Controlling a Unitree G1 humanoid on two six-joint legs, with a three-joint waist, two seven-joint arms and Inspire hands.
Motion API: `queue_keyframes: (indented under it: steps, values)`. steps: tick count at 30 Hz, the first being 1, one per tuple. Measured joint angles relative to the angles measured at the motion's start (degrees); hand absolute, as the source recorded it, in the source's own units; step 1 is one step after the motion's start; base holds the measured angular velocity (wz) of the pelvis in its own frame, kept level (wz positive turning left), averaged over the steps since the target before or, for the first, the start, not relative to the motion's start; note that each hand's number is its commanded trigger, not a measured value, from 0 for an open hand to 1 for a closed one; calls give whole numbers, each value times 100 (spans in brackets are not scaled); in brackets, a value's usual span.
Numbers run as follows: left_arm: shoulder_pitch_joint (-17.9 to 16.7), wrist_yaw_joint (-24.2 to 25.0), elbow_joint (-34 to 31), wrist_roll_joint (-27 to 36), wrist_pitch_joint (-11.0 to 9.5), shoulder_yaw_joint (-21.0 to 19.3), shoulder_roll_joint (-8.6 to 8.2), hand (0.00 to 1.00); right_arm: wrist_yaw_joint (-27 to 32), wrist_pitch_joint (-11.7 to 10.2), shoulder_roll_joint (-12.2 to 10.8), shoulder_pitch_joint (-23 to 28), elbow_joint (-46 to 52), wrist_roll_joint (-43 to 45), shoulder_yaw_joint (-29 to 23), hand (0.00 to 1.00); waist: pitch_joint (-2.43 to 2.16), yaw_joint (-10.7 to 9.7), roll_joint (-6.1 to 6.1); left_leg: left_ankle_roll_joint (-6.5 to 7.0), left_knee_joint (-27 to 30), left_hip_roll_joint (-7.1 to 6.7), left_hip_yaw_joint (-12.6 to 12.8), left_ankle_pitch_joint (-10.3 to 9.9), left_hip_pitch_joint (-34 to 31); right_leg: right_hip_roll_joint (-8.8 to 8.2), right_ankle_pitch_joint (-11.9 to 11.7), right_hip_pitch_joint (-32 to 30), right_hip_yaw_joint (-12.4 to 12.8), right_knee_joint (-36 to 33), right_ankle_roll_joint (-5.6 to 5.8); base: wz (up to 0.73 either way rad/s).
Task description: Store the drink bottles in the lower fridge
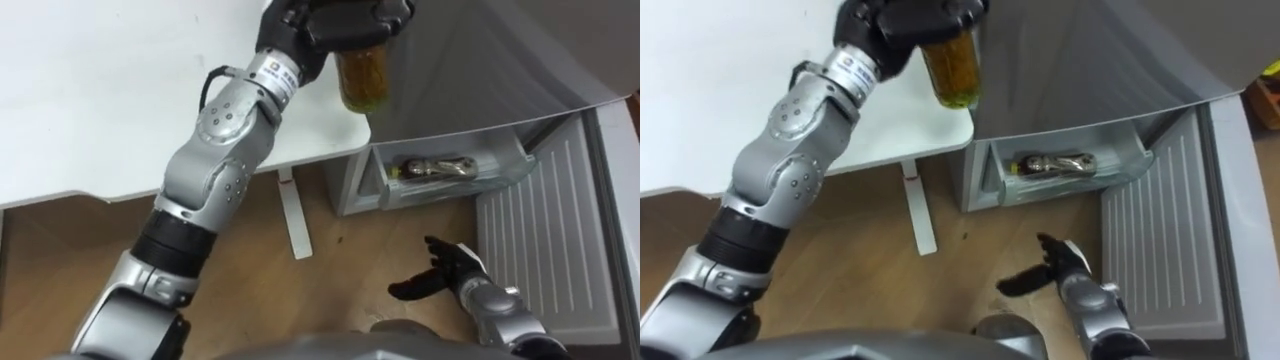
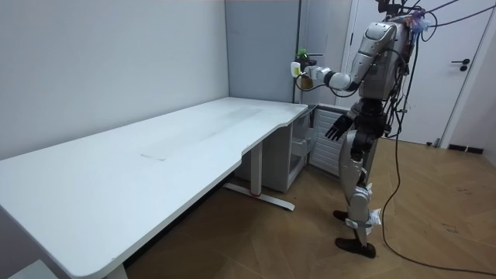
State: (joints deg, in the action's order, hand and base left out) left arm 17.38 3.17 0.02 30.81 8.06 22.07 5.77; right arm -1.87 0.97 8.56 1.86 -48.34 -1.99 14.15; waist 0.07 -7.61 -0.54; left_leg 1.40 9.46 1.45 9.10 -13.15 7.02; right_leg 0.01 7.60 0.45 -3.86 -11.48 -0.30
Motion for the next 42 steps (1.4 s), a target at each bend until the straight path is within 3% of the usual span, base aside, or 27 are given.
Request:
queue_keyframes:
  steps: [5,8,14,23,28,31,35,42]
  values:
    - [-140,245,1,8,-1,245,88,100,-24,-159,-3,139,449,-47,41,0,5,-35,2,0,-4,-5,-9,0,45,-2,-2,28,40,8,4,-5]
    - [-327,380,5,7,-135,307,162,100,-34,-174,-7,219,768,-105,42,0,18,-36,-6,0,-4,3,6,0,64,4,-2,31,55,10,4,-7]
    - [-657,535,154,2,-193,392,173,100,-204,-279,-2,413,1625,-193,58,0,43,-49,-39,0,-1,-10,21,-1,44,19,-11,-10,77,-31,-11,-1]
    - [-699,710,698,-5,-211,648,199,100,-660,-271,20,614,2432,-280,286,0,53,-36,-32,1,25,-5,32,-1,-84,28,-37,-117,109,-14,13,0]
    - [-707,884,1067,-8,-216,753,297,100,-875,-323,53,628,2607,-580,323,0,74,-69,5,1,23,1,40,-1,-65,28,-38,-102,113,-14,11,0]
    - [-794,903,1084,-17,-376,740,422,100,-1050,-329,57,643,2622,-969,332,0,79,-130,2,1,4,6,110,-1,-29,31,-38,-99,161,-22,11,-10]
    - [-858,1017,1116,-142,-487,736,505,100,-1359,-348,77,645,2764,-1280,314,0,132,-165,-90,1,5,-4,157,-1,-30,38,-38,-124,205,-21,13,-8]
    - [-1043,1158,1123,-377,-654,760,653,100,-2023,-360,262,742,2955,-1831,424,0,132,-139,-131,4,8,-14,166,-5,-136,33,-49,-225,211,-28,28,1]
